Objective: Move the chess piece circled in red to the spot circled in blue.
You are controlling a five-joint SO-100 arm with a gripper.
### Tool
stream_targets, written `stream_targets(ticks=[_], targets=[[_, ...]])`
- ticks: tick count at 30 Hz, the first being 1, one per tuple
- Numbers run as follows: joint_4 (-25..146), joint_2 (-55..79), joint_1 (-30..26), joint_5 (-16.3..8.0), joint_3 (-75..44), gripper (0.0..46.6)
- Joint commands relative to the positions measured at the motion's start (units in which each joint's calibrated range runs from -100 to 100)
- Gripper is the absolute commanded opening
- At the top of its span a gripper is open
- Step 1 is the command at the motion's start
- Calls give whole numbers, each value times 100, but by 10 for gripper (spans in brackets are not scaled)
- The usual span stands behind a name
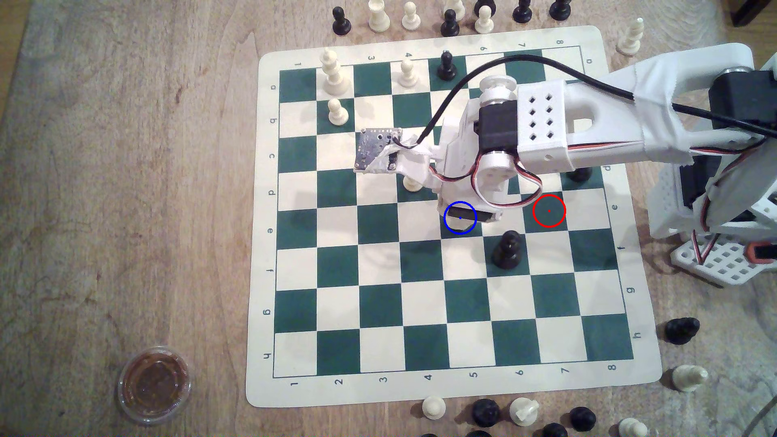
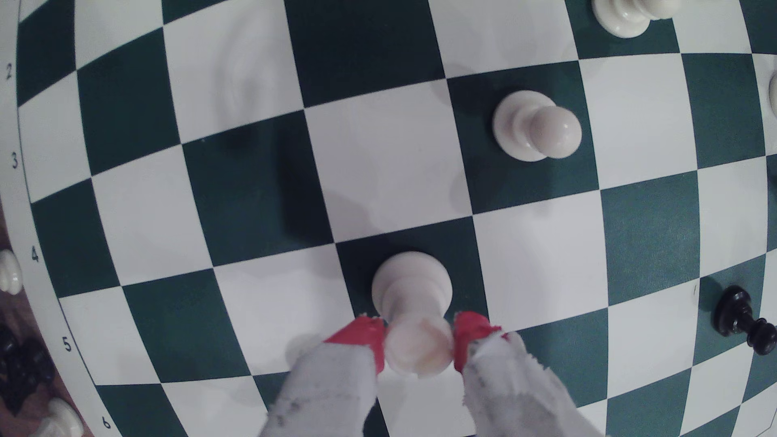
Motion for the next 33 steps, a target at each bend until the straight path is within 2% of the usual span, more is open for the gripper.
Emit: stream_targets(ticks=[1,8,9,10,14,21,30,33], targets=[[-28,-2,34,10,-377,3],[-4,40,73,10,-377,15],[4,40,81,10,-377,32],[13,23,97,10,-349,95],[45,-138,120,0,-313,165],[561,-749,113,-29,-313,202],[676,-1649,-13,-132,258,207],[717,-2430,-169,-137,684,210]])
